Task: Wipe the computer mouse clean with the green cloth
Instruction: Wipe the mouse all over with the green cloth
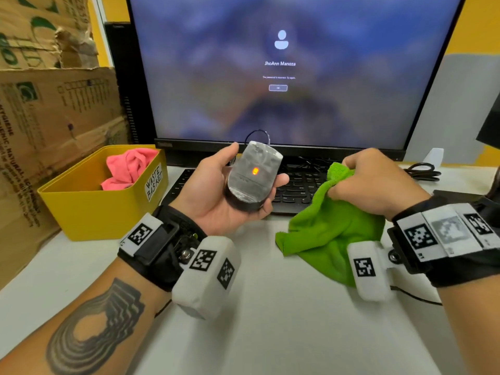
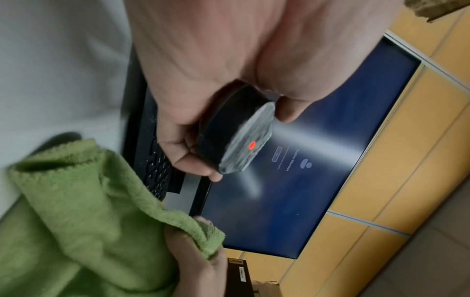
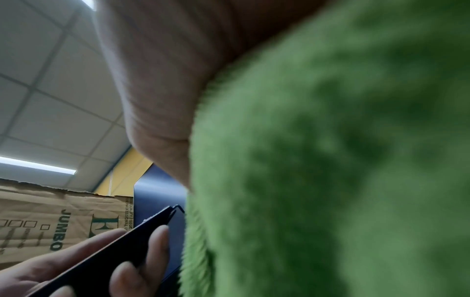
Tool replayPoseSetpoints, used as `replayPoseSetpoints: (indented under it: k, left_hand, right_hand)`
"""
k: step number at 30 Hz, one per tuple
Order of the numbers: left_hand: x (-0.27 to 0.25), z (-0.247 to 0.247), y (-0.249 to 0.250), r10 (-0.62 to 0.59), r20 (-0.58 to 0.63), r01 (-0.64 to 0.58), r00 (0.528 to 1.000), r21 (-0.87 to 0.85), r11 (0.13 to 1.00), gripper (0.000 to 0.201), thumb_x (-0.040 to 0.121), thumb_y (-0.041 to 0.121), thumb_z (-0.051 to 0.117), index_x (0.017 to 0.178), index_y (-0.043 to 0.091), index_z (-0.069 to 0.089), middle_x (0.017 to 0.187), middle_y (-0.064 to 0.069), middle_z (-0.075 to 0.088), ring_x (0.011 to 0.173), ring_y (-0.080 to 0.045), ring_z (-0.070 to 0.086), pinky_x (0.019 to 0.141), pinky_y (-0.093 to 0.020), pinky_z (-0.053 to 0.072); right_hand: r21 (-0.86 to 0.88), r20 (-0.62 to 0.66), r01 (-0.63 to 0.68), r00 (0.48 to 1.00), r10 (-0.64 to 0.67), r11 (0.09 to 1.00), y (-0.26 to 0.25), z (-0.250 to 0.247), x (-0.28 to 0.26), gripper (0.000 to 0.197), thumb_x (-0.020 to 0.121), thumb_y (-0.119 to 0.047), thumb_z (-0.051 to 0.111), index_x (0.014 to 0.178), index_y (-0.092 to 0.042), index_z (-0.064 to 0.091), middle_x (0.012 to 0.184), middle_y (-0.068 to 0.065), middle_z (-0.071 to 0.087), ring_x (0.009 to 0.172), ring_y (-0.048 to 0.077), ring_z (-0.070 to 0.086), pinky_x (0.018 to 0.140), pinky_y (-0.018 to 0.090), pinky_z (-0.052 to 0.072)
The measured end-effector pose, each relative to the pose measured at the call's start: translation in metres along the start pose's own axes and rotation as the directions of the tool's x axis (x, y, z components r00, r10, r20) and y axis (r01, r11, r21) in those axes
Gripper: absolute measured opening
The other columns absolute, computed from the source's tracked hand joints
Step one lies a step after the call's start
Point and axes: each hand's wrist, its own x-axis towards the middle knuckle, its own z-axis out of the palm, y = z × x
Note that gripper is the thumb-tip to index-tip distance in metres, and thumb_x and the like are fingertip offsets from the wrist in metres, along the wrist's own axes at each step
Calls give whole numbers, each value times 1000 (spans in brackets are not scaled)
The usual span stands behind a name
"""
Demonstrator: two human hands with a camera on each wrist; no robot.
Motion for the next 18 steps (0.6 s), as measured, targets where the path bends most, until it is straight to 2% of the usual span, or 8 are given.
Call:
replayPoseSetpoints:
  k: [3,5,8,10,12,14,16,18]
  left_hand:
    - [-1,2,-3,-16,13,15,1000,70,997,51,103,51,41,126,16,70,109,-21,74,80,-25,61,72,-35,47]
    - [-2,3,-5,-22,25,19,999,113,993,49,103,51,40,122,16,70,105,-18,74,79,-24,61,71,-35,46]
    - [-1,4,-8,5,41,-12,999,167,986,50,104,50,40,124,15,70,104,-17,74,78,-23,61,70,-35,46]
    - [0,3,-9,22,42,-29,999,181,983,50,104,49,41,122,14,71,104,-18,75,78,-23,61,70,-35,45]
    - [0,3,-9,27,44,-35,999,187,982,50,103,49,41,121,14,72,103,-18,75,78,-23,61,70,-35,45]
    - [0,3,-8,29,48,-37,998,185,982,51,103,49,41,121,14,72,102,-18,75,77,-23,60,70,-35,44]
    - [1,2,-8,30,54,-40,998,190,981,50,103,49,40,120,14,72,102,-18,74,78,-23,59,70,-35,43]
    - [1,1,-8,40,61,-52,997,205,977,50,103,49,41,116,13,74,101,-18,74,78,-24,58,69,-35,41]
  right_hand:
    - [49,-211,11,977,0,999,-1,-3,0,13,72,-8,63,74,5,63,63,18,57,65,36,53,54,29,43]
    - [84,-247,0,969,20,997,-3,-2,-1,13,73,-7,60,70,6,59,58,14,49,59,32,45,52,32,39]
    - [187,-145,-55,986,83,981,-3,-1,0,18,74,-7,65,62,0,53,59,11,47,62,32,46,53,33,33]
    - [391,-44,-99,991,126,915,-4,-2,-2,12,69,-3,66,65,1,55,65,13,52,62,26,50,58,32,39]
    - [635,57,-126,992,117,762,-7,-3,-4,10,65,3,60,69,12,58,76,15,67,65,32,60,63,40,53]
    - [793,138,-160,987,82,587,-9,-2,-6,14,72,15,46,68,14,60,88,22,77,75,39,73,70,51,63]
    - [844,163,-167,985,52,509,-11,-1,-6,22,76,20,39,70,14,59,82,27,75,70,38,75,66,53,63]
    - [852,154,-149,988,30,502,-11,0,-5,26,77,20,40,67,10,61,70,23,73,58,35,70,61,47,63]
